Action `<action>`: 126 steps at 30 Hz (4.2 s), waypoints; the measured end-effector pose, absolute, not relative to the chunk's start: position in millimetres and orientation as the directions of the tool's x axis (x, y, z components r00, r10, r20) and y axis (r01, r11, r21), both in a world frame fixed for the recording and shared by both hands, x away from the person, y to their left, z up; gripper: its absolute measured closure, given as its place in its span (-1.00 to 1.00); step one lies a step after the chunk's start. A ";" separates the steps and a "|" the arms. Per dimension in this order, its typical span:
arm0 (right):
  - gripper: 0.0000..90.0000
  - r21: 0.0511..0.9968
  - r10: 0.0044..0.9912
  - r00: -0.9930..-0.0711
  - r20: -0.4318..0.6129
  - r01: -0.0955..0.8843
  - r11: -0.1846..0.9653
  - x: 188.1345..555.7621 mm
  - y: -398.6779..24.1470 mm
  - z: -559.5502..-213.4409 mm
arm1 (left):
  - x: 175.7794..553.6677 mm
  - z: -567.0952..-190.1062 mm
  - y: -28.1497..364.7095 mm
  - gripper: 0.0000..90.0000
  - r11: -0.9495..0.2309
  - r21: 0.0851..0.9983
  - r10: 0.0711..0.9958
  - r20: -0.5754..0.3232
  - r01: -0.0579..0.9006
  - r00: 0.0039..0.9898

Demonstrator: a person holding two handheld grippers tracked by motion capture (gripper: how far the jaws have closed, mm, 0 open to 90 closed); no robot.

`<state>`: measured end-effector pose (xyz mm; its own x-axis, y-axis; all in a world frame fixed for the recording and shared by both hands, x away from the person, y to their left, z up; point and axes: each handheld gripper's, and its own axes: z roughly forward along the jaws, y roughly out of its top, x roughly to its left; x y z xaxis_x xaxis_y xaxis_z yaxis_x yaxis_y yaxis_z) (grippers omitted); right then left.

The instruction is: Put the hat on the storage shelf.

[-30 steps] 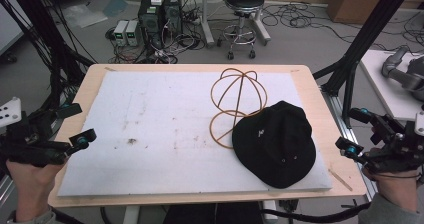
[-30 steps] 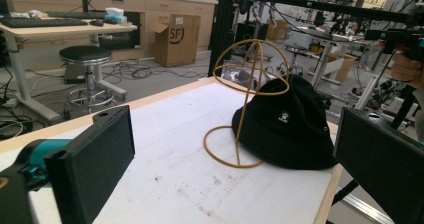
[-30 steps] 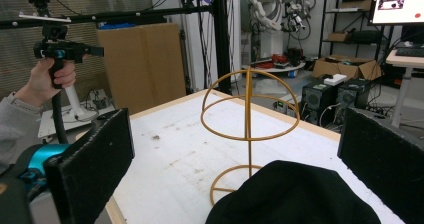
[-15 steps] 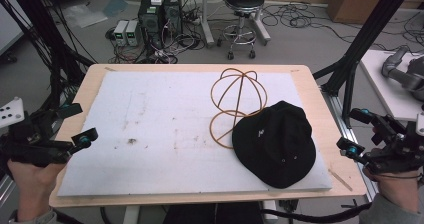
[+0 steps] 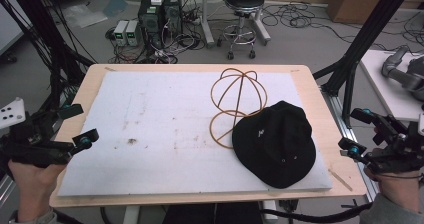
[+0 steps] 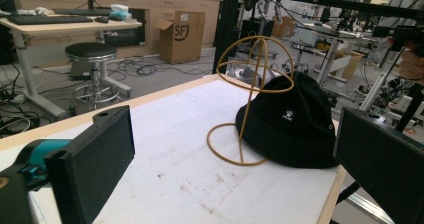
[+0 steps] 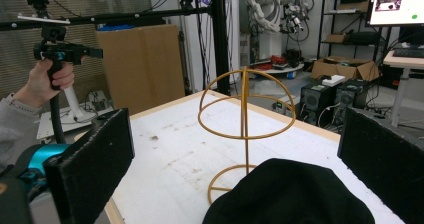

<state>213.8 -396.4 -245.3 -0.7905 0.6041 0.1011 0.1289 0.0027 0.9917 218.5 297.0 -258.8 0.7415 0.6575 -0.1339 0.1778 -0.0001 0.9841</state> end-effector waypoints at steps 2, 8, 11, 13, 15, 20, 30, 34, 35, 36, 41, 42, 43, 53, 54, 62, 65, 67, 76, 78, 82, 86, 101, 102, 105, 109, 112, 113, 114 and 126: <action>-0.98 0.991 0.602 -0.792 0.103 0.132 0.005 214.7 -395.9 -245.7 | 217.8 -258.6 297.0 -0.93 0.001 0.984 0.659 -0.134 0.177 0.740; -0.98 0.991 0.598 -0.796 0.097 0.130 0.013 218.4 -393.2 -246.3 | 214.7 -258.5 298.5 -0.93 0.001 0.984 0.662 -0.132 0.176 0.738; -0.98 0.992 0.595 -0.798 0.093 0.128 0.016 223.5 -391.8 -247.8 | 213.0 -258.9 299.4 -0.93 -0.001 0.984 0.664 -0.133 0.178 0.736; -0.98 0.991 0.594 -0.799 0.096 0.132 0.017 224.8 -391.3 -248.4 | 212.0 -259.1 299.8 -0.93 -0.002 0.984 0.665 -0.132 0.178 0.735; -0.98 0.990 0.592 -0.800 0.098 0.137 0.021 227.2 -390.3 -249.2 | 210.6 -259.3 299.8 -0.93 0.000 0.984 0.668 -0.134 0.180 0.732; -0.97 0.990 0.586 -0.805 0.096 0.141 0.031 235.2 -386.6 -251.8 | 206.4 -259.4 302.2 -0.93 -0.006 0.983 0.674 -0.129 0.181 0.727; -0.97 0.988 0.569 -0.817 0.093 0.147 0.050 250.9 -381.5 -257.5 | 197.0 -260.6 308.0 -0.93 -0.010 0.983 0.688 -0.125 0.182 0.715; -0.97 0.984 0.561 -0.824 0.085 0.157 0.081 259.9 -377.2 -261.7 | 193.4 -261.3 309.9 -0.93 -0.010 0.983 0.694 -0.126 0.185 0.708; -0.97 0.984 0.557 -0.826 0.085 0.157 0.083 262.2 -376.3 -262.9 | 192.6 -261.5 310.3 -0.93 -0.008 0.983 0.695 -0.128 0.186 0.708; -0.97 0.982 0.548 -0.831 0.092 0.167 0.089 266.0 -374.8 -264.7 | 191.4 -261.5 311.0 -0.93 -0.011 0.982 0.698 -0.126 0.187 0.705; -0.97 0.981 0.524 -0.846 0.095 0.169 0.094 273.4 -371.8 -267.2 | 185.7 -262.1 314.4 -0.93 -0.012 0.982 0.706 -0.126 0.189 0.697; -0.97 0.981 0.519 -0.849 0.101 0.173 0.091 274.8 -370.9 -267.6 | 184.5 -262.3 315.2 -0.93 -0.012 0.982 0.708 -0.125 0.189 0.695; -0.97 0.980 0.514 -0.851 0.105 0.175 0.090 276.4 -369.9 -268.0 | 183.3 -262.4 315.8 -0.93 -0.011 0.982 0.710 -0.126 0.190 0.693; -0.97 0.976 0.504 -0.860 0.082 0.171 0.134 290.5 -361.2 -271.7 | 173.8 -264.6 322.7 -0.93 -0.009 0.980 0.726 -0.130 0.198 0.676; -0.98 0.974 0.503 -0.860 0.083 0.176 0.142 292.0 -360.5 -272.6 | 172.9 -264.7 323.3 -0.93 -0.010 0.980 0.728 -0.130 0.200 0.673; -0.97 0.969 0.469 -0.881 0.066 0.169 0.180 309.0 -351.5 -277.9 | 167.7 -267.1 328.1 -0.93 -0.004 0.978 0.740 -0.138 0.209 0.659; -0.97 0.964 0.472 -0.880 0.062 0.176 0.201 315.2 -348.6 -280.8 | 166.5 -268.2 329.8 -0.93 -0.004 0.977 0.744 -0.141 0.215 0.653; -0.97 0.955 0.469 -0.881 0.057 0.186 0.232 319.7 -346.7 -283.8 | 165.8 -268.5 330.2 -0.93 -0.003 0.977 0.746 -0.141 0.215 0.651; -0.97 0.934 0.426 -0.900 0.092 0.226 0.277 345.1 -351.3 -295.2 | 161.9 -269.6 331.8 -0.93 -0.006 0.975 0.753 -0.140 0.220 0.642; -0.97 0.935 0.424 -0.901 0.094 0.226 0.274 346.8 -352.2 -295.7 | 161.8 -270.2 332.3 -0.93 -0.006 0.975 0.754 -0.140 0.221 0.642; -0.97 0.938 0.405 -0.910 0.092 0.215 0.271 353.1 -355.8 -297.8 | 161.2 -271.2 332.5 -0.93 -0.008 0.974 0.757 -0.141 0.225 0.638; -0.97 0.933 0.394 -0.914 0.094 0.219 0.286 360.4 -356.8 -301.9 | 161.3 -272.5 332.2 -0.93 -0.007 0.973 0.758 -0.145 0.230 0.636; -0.89 0.894 0.407 -0.906 0.119 0.276 0.353 379.9 -346.1 -321.2 | 161.1 -275.0 333.9 -0.93 -0.004 0.971 0.760 -0.153 0.240 0.632; -0.89 0.892 0.410 -0.903 0.129 0.286 0.350 380.7 -346.8 -324.1 | 161.3 -275.2 334.0 -0.93 -0.006 0.971 0.760 -0.152 0.240 0.632; -0.84 0.894 0.423 -0.897 0.128 0.289 0.342 382.4 -350.2 -330.3 | 161.9 -275.9 333.4 -0.93 -0.007 0.971 0.760 -0.150 0.239 0.632; -0.61 0.905 0.432 -0.895 0.112 0.271 0.328 380.1 -355.0 -333.8 | 163.2 -277.0 332.0 -0.93 -0.011 0.970 0.761 -0.151 0.244 0.632; -0.38 0.912 0.439 -0.893 0.096 0.256 0.320 379.0 -358.4 -336.7 | 163.7 -277.6 330.9 -0.93 -0.014 0.969 0.761 -0.149 0.246 0.631; -0.34 0.913 0.439 -0.894 0.093 0.252 0.320 378.6 -359.4 -337.9 | 163.7 -277.6 330.6 -0.93 -0.015 0.970 0.762 -0.146 0.244 0.631; -0.28 0.915 0.434 -0.896 0.090 0.247 0.320 378.5 -360.2 -339.2 | 163.6 -277.7 330.4 -0.93 -0.015 0.970 0.762 -0.146 0.243 0.631; 0.70 0.902 0.421 -0.907 0.005 0.186 0.389 371.3 -359.9 -340.8 | 164.6 -278.7 330.5 -0.93 -0.015 0.968 0.763 -0.150 0.250 0.629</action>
